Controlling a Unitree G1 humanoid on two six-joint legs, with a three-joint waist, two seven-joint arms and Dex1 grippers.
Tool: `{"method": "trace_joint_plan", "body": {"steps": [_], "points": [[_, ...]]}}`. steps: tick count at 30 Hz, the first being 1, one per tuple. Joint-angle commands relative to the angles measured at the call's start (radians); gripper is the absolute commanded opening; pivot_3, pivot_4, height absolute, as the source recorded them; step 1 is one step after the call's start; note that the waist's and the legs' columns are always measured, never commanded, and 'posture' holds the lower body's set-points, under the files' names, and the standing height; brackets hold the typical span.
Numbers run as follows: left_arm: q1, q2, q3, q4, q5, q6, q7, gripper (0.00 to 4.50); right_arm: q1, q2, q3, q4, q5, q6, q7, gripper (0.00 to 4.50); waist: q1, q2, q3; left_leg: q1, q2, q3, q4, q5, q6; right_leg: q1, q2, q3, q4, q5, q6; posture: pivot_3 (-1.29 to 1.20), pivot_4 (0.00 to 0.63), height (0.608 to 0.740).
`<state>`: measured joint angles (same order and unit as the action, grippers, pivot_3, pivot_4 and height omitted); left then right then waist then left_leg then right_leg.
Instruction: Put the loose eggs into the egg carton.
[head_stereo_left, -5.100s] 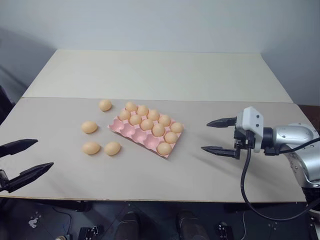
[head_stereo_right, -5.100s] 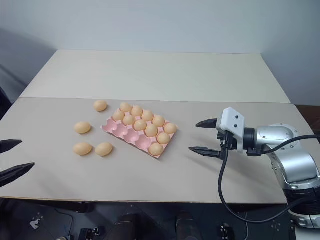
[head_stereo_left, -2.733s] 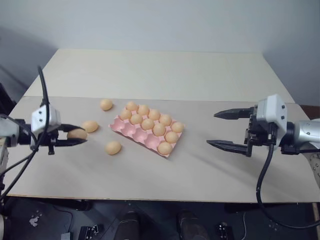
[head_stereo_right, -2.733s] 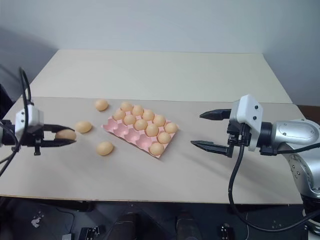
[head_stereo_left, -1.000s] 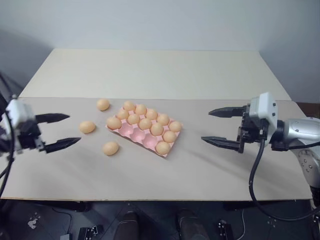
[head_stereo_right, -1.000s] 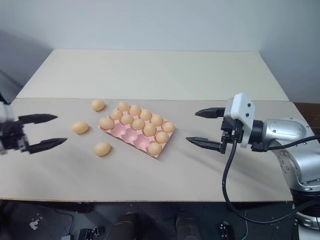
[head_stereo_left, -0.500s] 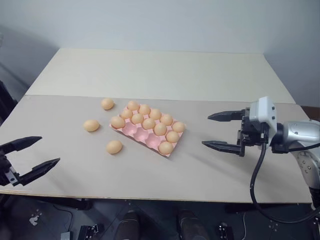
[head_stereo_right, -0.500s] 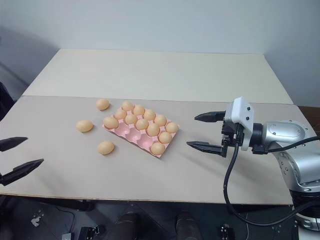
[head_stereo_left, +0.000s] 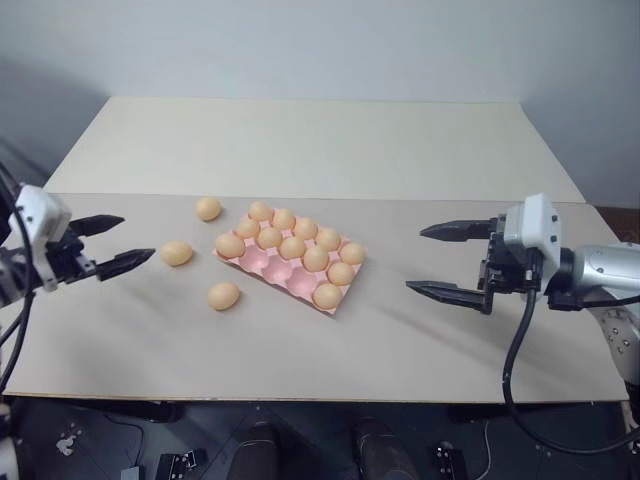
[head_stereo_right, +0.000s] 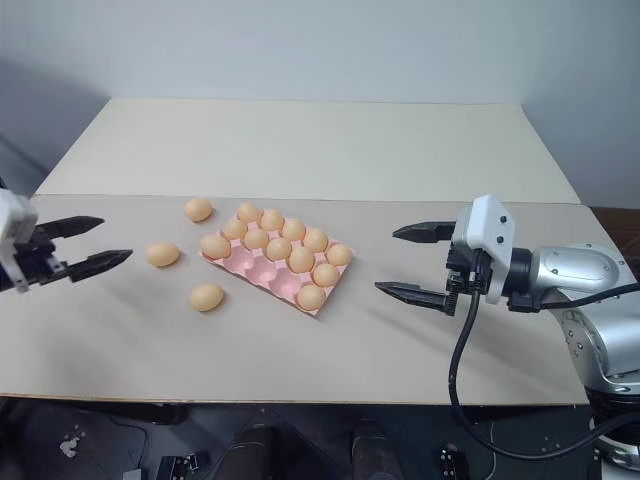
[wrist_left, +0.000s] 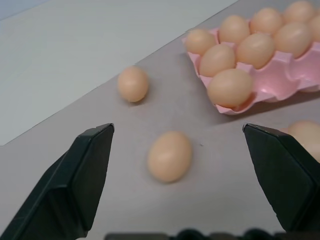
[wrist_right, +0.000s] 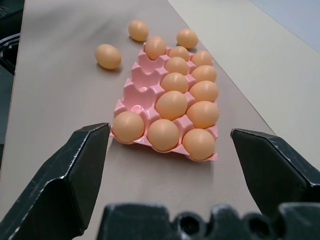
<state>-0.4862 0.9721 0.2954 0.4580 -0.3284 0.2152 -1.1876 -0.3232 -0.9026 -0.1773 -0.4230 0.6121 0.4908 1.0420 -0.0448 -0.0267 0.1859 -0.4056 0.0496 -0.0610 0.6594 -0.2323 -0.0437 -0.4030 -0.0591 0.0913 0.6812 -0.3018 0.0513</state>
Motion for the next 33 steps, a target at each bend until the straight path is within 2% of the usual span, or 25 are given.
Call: {"method": "trace_joint_plan", "body": {"steps": [1,6,11,20,28,33], "points": [[-0.098,-0.018,-0.063,0.149,0.060,-0.100,-0.018,4.47,0.004,-0.010,-0.044,-0.046,0.025,0.005,-0.013,4.50,-0.001,0.000,0.000,0.000,0.000,0.000,0.000,0.000,0.000,0.000,0.000,0.000,0.000,0.000,0.000,0.00,0.150,0.740],[-0.250,-0.062,-0.179,0.399,0.160,-0.232,-0.075,4.47,0.009,-0.014,-0.056,-0.061,0.036,0.015,-0.024,4.50,0.000,0.000,0.000,0.000,0.000,0.000,0.000,0.000,0.000,0.000,0.000,0.000,0.000,0.000,0.000,0.00,0.150,0.740],[-0.370,-0.100,-0.241,0.574,0.241,-0.316,-0.065,4.47,0.024,-0.022,-0.077,-0.080,0.047,0.025,-0.033,4.50,0.001,0.000,0.000,-0.001,-0.001,0.000,0.001,0.000,0.000,0.000,0.000,0.000,0.000,0.000,0.000,0.00,0.150,0.740],[-0.407,-0.144,-0.291,0.693,0.334,-0.399,0.002,4.47,0.049,-0.025,-0.109,-0.119,0.071,0.047,-0.059,4.50,0.001,0.000,0.000,-0.001,-0.001,-0.001,0.001,0.000,0.000,0.000,0.000,0.000,0.001,0.000,0.000,0.00,0.150,0.740],[-0.428,-0.147,-0.272,0.714,0.335,-0.400,0.025,1.95,0.039,-0.025,-0.104,-0.111,0.068,0.044,-0.065,4.50,0.000,0.000,0.000,-0.001,-0.001,-0.001,0.001,0.000,0.000,0.000,0.000,0.000,0.001,0.000,0.000,0.00,0.150,0.740],[-0.411,-0.116,-0.254,0.698,0.315,-0.392,-0.032,1.95,0.039,-0.018,-0.098,-0.107,0.064,0.039,-0.072,4.50,0.000,0.000,0.000,-0.001,-0.001,-0.001,0.001,0.000,0.000,0.000,0.000,0.000,0.001,0.000,0.000,0.00,0.150,0.740]]}}
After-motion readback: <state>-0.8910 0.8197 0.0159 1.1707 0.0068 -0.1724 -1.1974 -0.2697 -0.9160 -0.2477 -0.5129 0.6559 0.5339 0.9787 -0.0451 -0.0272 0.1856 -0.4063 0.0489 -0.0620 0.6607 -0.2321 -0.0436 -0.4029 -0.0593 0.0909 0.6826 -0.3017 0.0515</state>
